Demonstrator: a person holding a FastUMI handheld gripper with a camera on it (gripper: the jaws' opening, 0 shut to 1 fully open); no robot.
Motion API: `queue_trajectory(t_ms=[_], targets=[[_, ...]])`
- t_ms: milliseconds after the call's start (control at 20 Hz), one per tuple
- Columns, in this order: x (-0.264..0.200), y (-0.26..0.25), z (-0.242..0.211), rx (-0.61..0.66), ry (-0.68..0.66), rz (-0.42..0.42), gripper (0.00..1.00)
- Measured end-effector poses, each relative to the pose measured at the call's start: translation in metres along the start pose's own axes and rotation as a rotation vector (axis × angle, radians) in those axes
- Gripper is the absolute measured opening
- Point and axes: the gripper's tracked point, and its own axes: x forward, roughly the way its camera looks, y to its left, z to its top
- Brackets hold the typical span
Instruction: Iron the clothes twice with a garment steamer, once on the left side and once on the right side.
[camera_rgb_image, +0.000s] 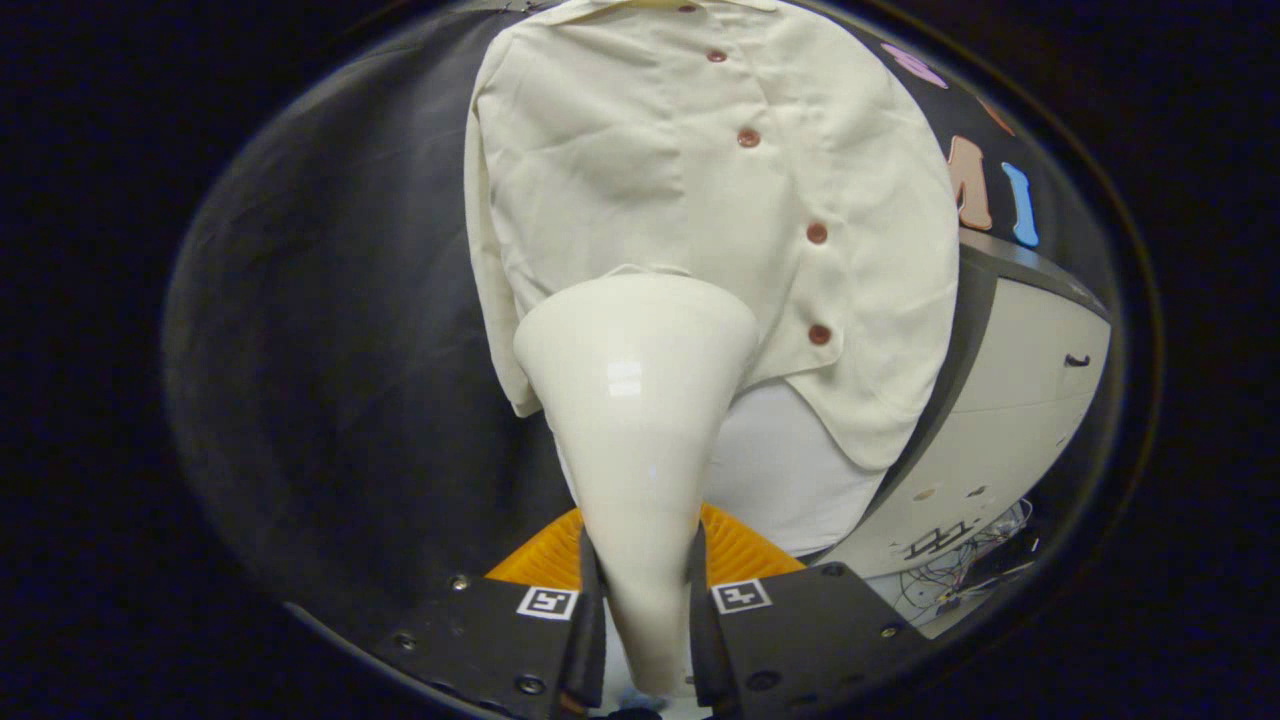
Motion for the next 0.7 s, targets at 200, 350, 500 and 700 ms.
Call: queue_trajectory(t_ms=[200,350,500,700], targets=[[-0.035,-0.002,0.032,0.009,-0.047,0.041,0.34],[-0.059,-0.008,0.062,0.029,-0.087,0.065,0.34],[-0.086,-0.018,0.091,0.032,-0.125,0.086,0.34],[-0.117,-0.037,0.136,0.059,-0.204,0.091,0.34]])
